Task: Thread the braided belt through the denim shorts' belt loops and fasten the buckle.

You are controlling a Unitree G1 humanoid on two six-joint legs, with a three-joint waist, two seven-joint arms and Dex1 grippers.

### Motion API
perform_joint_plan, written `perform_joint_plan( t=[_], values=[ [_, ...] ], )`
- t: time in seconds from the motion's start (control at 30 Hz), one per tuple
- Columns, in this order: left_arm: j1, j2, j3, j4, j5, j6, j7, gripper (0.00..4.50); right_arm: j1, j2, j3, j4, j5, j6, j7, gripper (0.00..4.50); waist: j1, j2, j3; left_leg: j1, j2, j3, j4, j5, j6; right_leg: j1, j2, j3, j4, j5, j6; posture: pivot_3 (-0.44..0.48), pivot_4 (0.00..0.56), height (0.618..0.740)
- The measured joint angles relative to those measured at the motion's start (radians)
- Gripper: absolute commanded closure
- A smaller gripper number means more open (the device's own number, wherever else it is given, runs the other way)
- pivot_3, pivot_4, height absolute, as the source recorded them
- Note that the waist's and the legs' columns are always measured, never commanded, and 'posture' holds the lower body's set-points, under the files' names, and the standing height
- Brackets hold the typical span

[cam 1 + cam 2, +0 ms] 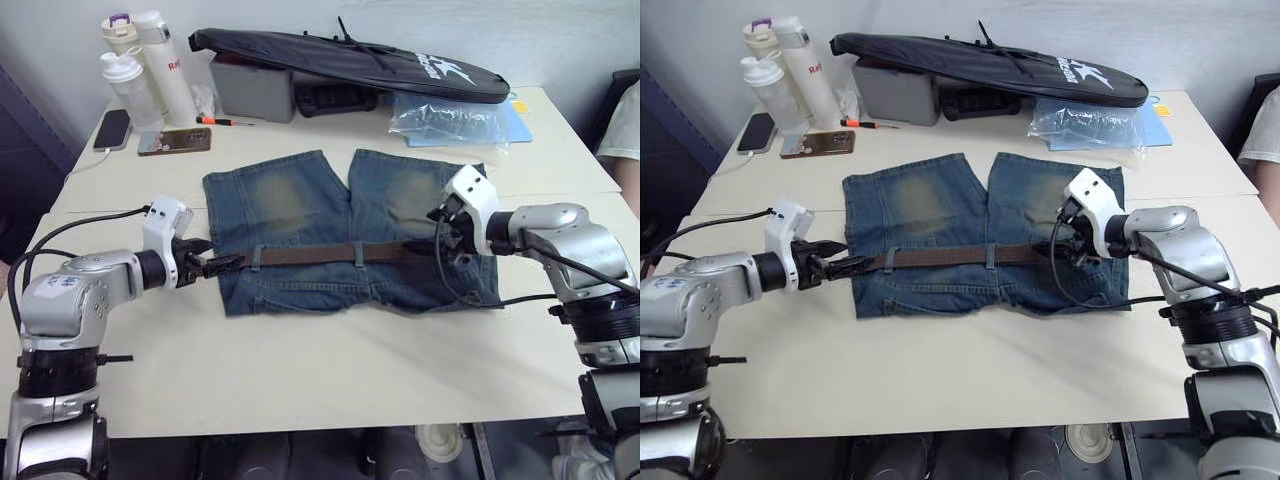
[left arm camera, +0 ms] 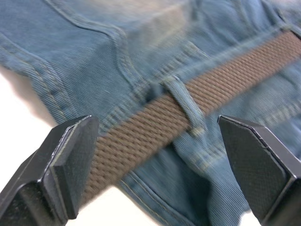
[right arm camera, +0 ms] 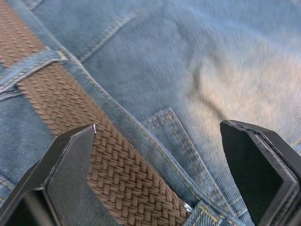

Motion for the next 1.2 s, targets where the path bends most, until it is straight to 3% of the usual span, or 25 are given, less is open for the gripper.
perform_joint_plan(
  t=[0.3,0.53,0.57,0.67,0.87,0.9,1.03,1.2],
  values=[
    [-0.094,-0.037,-0.039,0.123,0.007,0.039,0.005,0.06,0.009,-0.041,-0.078,0.008,0.012,0.175,-0.012,0.00,-0.012,0.000,0.000,0.000,0.000,0.006,-0.002,-0.001,0.001,-0.002,0.000,0.004,-0.003,0.001,0.002,0.000,0.150,0.740],
    [-0.098,0.008,-0.122,0.121,-0.009,0.142,-0.052,0.06,0.052,-0.003,-0.158,0.012,0.066,0.266,-0.037,0.00,-0.016,0.000,0.000,0.003,0.001,0.012,-0.001,-0.002,0.003,-0.002,0.001,0.010,-0.002,0.001,0.003,0.000,0.150,0.740],
    [-0.103,0.008,-0.125,0.125,-0.009,0.147,-0.052,0.30,0.055,0.014,-0.160,0.016,0.072,0.271,-0.042,0.00,-0.015,0.000,0.000,0.003,0.001,0.012,-0.001,-0.002,0.003,-0.002,0.001,0.010,-0.002,0.001,0.003,0.000,0.150,0.740],
    [-0.123,-0.006,-0.131,0.155,-0.006,0.152,-0.049,1.27,0.067,0.035,-0.163,0.040,0.076,0.290,-0.053,0.79,-0.013,0.000,0.000,0.003,0.000,0.013,-0.001,-0.002,0.003,-0.002,0.001,0.011,-0.002,0.002,0.004,0.000,0.150,0.740],
    [-0.135,-0.035,-0.133,0.163,-0.009,0.163,-0.053,3.93,0.089,0.035,-0.166,0.034,0.107,0.282,-0.036,3.72,-0.010,0.000,0.000,0.003,0.000,0.013,0.000,-0.003,0.004,-0.002,0.001,0.012,-0.004,0.003,0.005,0.000,0.150,0.740],
    [-0.139,-0.036,-0.130,0.164,-0.009,0.164,-0.056,4.14,0.103,0.028,-0.170,0.019,0.110,0.264,-0.025,4.03,-0.009,0.000,0.000,0.002,0.000,0.013,0.000,-0.003,0.004,-0.002,0.001,0.011,-0.004,0.003,0.005,0.000,0.150,0.740],
    [-0.139,-0.036,-0.125,0.177,-0.009,0.153,-0.071,4.17,0.139,0.022,-0.187,-0.003,0.116,0.217,-0.008,4.04,-0.010,0.000,0.000,0.002,0.000,0.014,0.000,-0.003,0.004,-0.002,0.001,0.012,-0.004,0.003,0.006,0.000,0.150,0.740],
    [-0.058,0.051,-0.197,0.100,0.006,0.000,-0.196,4.17,0.250,0.015,-0.236,-0.108,0.119,0.061,0.021,4.04,-0.011,0.000,0.000,0.002,0.002,0.022,0.000,-0.003,0.004,-0.002,0.001,0.013,-0.007,0.004,0.006,0.000,0.150,0.740]
  ],
)
